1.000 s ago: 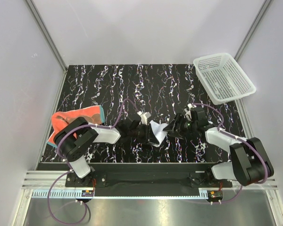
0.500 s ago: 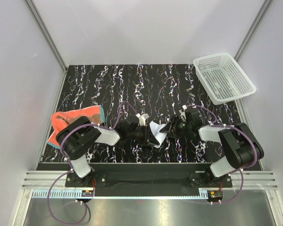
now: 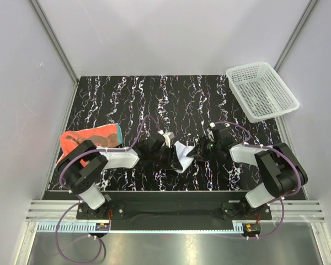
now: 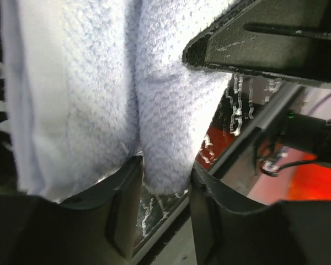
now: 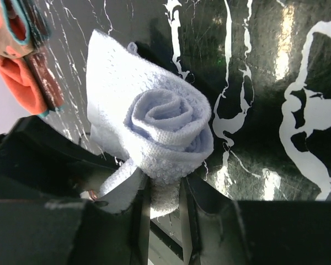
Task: Roll the towels
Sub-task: Roll the towel
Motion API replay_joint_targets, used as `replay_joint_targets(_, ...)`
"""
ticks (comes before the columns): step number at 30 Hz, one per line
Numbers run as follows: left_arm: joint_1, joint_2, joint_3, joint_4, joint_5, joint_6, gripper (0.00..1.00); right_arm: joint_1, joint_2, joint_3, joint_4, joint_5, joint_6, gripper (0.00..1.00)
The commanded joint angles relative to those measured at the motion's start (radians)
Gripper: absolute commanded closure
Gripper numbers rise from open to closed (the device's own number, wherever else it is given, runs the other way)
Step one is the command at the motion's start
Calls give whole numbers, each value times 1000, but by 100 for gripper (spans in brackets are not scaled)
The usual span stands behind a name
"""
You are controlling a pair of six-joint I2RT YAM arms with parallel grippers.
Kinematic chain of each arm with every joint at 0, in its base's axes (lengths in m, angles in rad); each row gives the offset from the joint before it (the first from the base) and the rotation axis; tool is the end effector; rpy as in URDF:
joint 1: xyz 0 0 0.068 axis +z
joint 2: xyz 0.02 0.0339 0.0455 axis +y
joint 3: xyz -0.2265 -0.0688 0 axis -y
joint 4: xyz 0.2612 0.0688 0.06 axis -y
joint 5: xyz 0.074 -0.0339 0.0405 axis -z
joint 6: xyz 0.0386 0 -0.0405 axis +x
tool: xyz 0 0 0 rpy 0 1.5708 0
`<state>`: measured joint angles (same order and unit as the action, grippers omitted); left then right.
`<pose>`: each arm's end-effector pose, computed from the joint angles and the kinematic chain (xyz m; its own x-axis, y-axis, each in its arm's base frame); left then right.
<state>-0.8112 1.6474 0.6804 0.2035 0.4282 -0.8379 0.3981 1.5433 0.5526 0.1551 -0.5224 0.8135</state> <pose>0.2045 -0.2386 0.0829 -0.9624 0.0315 -0.2699 0.2256 0.6462 -0.7290 0.2499 0.1260 0.0746 -0.9380 0.2887 -0.1918 0.0541 0.6686 0.7416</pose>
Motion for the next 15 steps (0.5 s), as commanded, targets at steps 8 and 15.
replay_joint_targets(8, -103, -96, 166, -453, -371, 226, 50, 54, -86, 96, -287, 142, -80, 78)
replay_joint_targets(15, -224, -61, 297, -623, -624, 286, 48, 74, -60, 168, -402, 173, -112, 79)
